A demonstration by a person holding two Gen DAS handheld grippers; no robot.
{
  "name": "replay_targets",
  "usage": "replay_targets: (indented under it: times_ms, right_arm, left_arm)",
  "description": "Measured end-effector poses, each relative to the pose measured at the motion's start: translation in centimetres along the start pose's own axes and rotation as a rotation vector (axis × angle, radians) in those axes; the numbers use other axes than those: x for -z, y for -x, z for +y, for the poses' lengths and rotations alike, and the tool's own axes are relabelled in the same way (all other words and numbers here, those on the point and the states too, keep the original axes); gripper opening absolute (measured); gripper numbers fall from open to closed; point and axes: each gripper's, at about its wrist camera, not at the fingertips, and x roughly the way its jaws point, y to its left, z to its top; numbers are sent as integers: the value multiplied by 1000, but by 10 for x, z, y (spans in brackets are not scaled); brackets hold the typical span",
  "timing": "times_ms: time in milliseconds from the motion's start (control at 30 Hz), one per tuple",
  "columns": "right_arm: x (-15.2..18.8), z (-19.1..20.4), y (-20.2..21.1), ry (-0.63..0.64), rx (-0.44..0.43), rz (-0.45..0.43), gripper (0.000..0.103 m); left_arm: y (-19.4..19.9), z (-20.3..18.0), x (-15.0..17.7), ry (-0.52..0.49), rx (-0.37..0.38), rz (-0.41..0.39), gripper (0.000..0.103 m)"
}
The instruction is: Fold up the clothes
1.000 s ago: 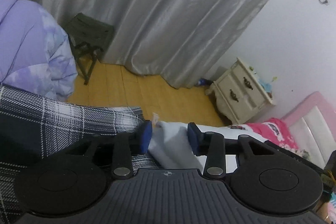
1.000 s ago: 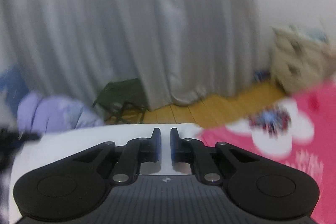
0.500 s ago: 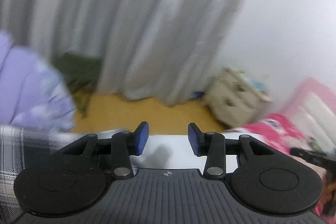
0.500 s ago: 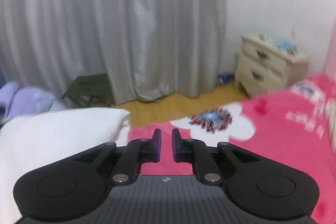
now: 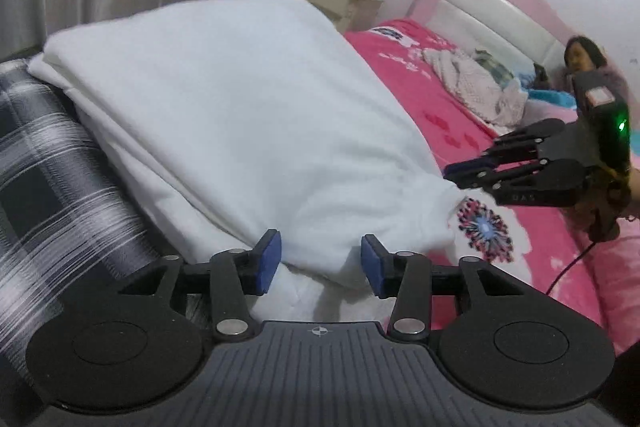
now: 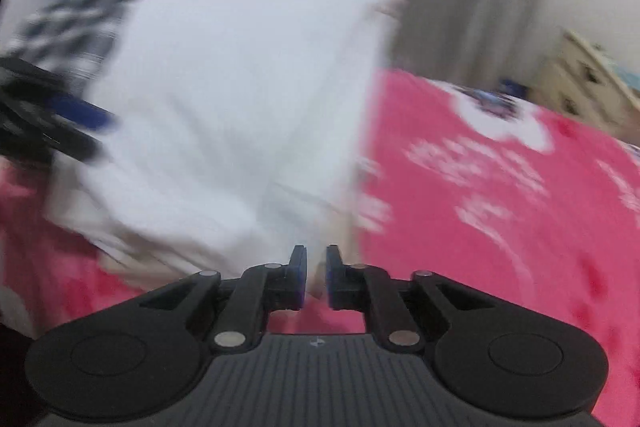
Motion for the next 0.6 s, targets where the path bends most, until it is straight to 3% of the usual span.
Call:
replay_targets:
  times_ms: [133, 200, 267, 333, 500, 600]
  right_arm:
    - [-5, 7, 37, -13, -54, -102, 12]
    - [-12, 21, 40, -15, -116, -186, 12]
    - [-15, 35, 29, -33, -182, -199, 12]
    - [-10, 47, 5, -34, -190, -127, 12]
    - [29, 53, -29, -9, -105, 116, 13]
    - [45, 46, -15, -33, -76, 159, 14]
  left_arm:
    - [11, -19, -2, -73, 64, -38, 46]
    - [-1, -35, 0, -109, 92, -21, 47]
    - [-18, -48, 4, -145, 95, 16, 47]
    - [-38, -50, 15, -179, 35, 70, 46]
    - [-28, -48, 33, -181, 13, 103, 47]
    - [-15, -52, 40, -170, 12, 106, 47]
